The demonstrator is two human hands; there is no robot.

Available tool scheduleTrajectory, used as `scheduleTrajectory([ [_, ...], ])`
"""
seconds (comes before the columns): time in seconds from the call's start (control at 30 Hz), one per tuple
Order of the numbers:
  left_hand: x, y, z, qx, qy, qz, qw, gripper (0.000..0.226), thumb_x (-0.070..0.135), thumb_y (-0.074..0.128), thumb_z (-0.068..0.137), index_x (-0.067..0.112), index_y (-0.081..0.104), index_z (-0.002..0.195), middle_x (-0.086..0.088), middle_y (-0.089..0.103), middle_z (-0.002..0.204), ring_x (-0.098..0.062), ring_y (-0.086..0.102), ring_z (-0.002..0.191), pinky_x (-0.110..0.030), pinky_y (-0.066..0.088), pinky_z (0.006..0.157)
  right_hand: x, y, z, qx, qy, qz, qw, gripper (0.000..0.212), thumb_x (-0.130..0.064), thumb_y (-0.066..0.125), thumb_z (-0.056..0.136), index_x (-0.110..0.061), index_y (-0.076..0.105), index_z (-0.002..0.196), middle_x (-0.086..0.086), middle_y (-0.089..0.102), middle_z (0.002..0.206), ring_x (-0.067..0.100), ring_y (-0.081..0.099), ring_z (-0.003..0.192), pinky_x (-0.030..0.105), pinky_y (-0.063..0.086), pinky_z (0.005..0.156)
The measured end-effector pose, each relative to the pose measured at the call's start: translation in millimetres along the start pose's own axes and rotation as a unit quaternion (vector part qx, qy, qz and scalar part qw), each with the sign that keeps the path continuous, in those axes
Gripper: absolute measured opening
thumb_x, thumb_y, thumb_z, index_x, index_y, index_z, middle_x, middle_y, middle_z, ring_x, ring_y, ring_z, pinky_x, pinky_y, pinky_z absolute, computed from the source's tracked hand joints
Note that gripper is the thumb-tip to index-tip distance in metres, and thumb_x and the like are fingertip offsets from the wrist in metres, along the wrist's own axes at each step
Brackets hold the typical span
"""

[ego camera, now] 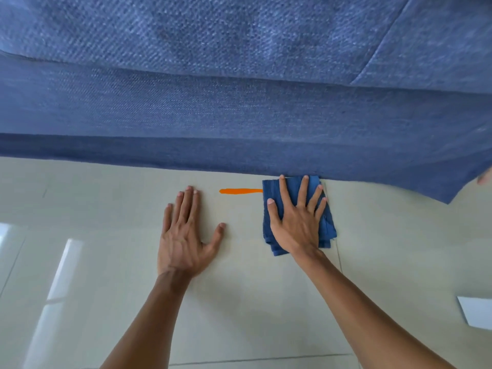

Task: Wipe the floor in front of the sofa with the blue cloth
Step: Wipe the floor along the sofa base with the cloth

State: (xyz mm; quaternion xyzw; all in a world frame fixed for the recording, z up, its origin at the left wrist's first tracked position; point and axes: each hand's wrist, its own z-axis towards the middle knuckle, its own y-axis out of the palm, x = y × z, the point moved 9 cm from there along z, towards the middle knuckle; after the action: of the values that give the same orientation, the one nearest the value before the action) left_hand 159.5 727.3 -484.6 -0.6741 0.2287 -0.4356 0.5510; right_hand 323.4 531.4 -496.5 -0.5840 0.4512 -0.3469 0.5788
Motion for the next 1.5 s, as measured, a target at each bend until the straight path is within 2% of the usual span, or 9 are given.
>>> scheduleTrajectory([
  [0.13, 0.5, 0.2, 2.0, 0.001, 0.001, -0.002, 1.000, 0.088, 0.065, 0.040, 0.091, 0.015, 0.015, 0.159, 0.000, 0.009, 0.167, -0.017, 0.006, 0.155, -0.040, 0.008, 0.126, -8.1, -0.1, 11.9, 0.008, 0.034, 0.011, 0.999, 0.069, -0.065, 0.012, 0.098, -0.040, -0.003, 0.160, 0.018, -0.006, 0.169, 0.048, -0.013, 0.152, 0.066, -0.005, 0.121],
  [0.3, 1.0, -2.2, 1.2, 0.004, -0.001, -0.002, 1.000, 0.088, 0.066, 0.039, 0.090, 0.016, 0.015, 0.158, 0.000, 0.010, 0.167, -0.017, 0.007, 0.155, -0.041, 0.009, 0.125, -7.8, -1.3, -5.6, -0.002, -0.020, 0.028, 0.999, 0.069, -0.067, 0.005, 0.097, -0.041, -0.007, 0.159, 0.020, -0.008, 0.168, 0.047, -0.016, 0.152, 0.062, -0.008, 0.123],
  [0.5, 0.7, -0.7, 2.0, 0.006, 0.000, -0.002, 1.000, 0.088, 0.065, 0.041, 0.090, 0.015, 0.017, 0.158, 0.000, 0.011, 0.167, -0.018, 0.009, 0.155, -0.041, 0.010, 0.125, -11.7, -2.8, -7.4, 0.026, -0.029, 0.008, 0.999, 0.066, -0.063, 0.012, 0.099, -0.039, 0.009, 0.161, 0.017, -0.005, 0.169, 0.052, -0.011, 0.151, 0.064, -0.002, 0.123],
  [0.6, -0.1, -1.4, 1.5, 0.007, -0.001, -0.002, 1.000, 0.088, 0.065, 0.042, 0.090, 0.015, 0.017, 0.158, 0.000, 0.012, 0.167, -0.018, 0.008, 0.155, -0.041, 0.010, 0.125, -13.8, -6.7, -10.8, 0.049, -0.046, 0.014, 0.998, 0.063, -0.056, 0.020, 0.101, -0.035, 0.016, 0.161, 0.016, -0.002, 0.170, 0.047, -0.007, 0.154, 0.062, 0.001, 0.124],
  [0.7, 0.6, -2.1, 1.6, 0.007, 0.002, -0.004, 1.000, 0.087, 0.064, 0.043, 0.090, 0.014, 0.019, 0.158, -0.001, 0.013, 0.167, -0.019, 0.010, 0.154, -0.041, 0.010, 0.125, -15.6, -11.1, -10.8, 0.072, -0.056, 0.026, 0.995, 0.062, -0.050, 0.028, 0.102, -0.032, 0.017, 0.161, 0.010, 0.002, 0.171, 0.040, -0.003, 0.156, 0.058, 0.002, 0.126],
  [0.8, 0.4, -2.7, 1.6, 0.009, 0.002, 0.002, 1.000, 0.085, 0.063, 0.042, 0.091, 0.015, 0.019, 0.158, -0.001, 0.013, 0.167, -0.019, 0.010, 0.154, -0.041, 0.010, 0.125, -13.6, -5.9, -10.1, 0.056, -0.042, 0.033, 0.997, 0.063, -0.052, 0.025, 0.101, -0.034, 0.019, 0.160, 0.006, 0.008, 0.171, 0.045, -0.003, 0.155, 0.059, 0.005, 0.125],
  [1.2, 0.6, -2.6, 1.9, 0.007, 0.009, 0.000, 1.000, 0.083, 0.062, 0.037, 0.092, 0.015, 0.018, 0.158, -0.001, 0.012, 0.167, -0.021, 0.009, 0.155, -0.041, 0.009, 0.125, -10.6, 0.7, 4.3, 0.016, -0.022, -0.002, 1.000, 0.066, -0.064, 0.017, 0.095, -0.048, 0.005, 0.158, 0.011, 0.001, 0.171, 0.058, -0.007, 0.149, 0.067, 0.002, 0.122],
  [1.37, 0.5, 2.2, 2.1, -0.016, 0.008, 0.015, 1.000, 0.088, 0.067, 0.032, 0.092, 0.015, 0.010, 0.159, -0.006, 0.001, 0.168, -0.023, 0.002, 0.155, -0.044, 0.005, 0.126, -14.5, 0.9, 5.1, 0.012, -0.015, -0.007, 1.000, 0.066, -0.064, 0.015, 0.096, -0.046, 0.002, 0.158, 0.009, 0.000, 0.171, 0.055, -0.006, 0.150, 0.067, 0.003, 0.121],
  [1.5, -5.8, 5.8, 1.8, -0.033, 0.042, 0.040, 0.998, 0.101, 0.075, 0.030, 0.088, 0.007, 0.005, 0.158, -0.012, -0.002, 0.167, -0.025, -0.003, 0.155, -0.045, 0.004, 0.125, -1.6, 0.6, -12.2, 0.012, -0.038, -0.002, 0.999, 0.067, -0.063, 0.017, 0.096, -0.045, 0.008, 0.159, 0.005, 0.003, 0.171, 0.048, -0.004, 0.153, 0.064, 0.004, 0.123],
])
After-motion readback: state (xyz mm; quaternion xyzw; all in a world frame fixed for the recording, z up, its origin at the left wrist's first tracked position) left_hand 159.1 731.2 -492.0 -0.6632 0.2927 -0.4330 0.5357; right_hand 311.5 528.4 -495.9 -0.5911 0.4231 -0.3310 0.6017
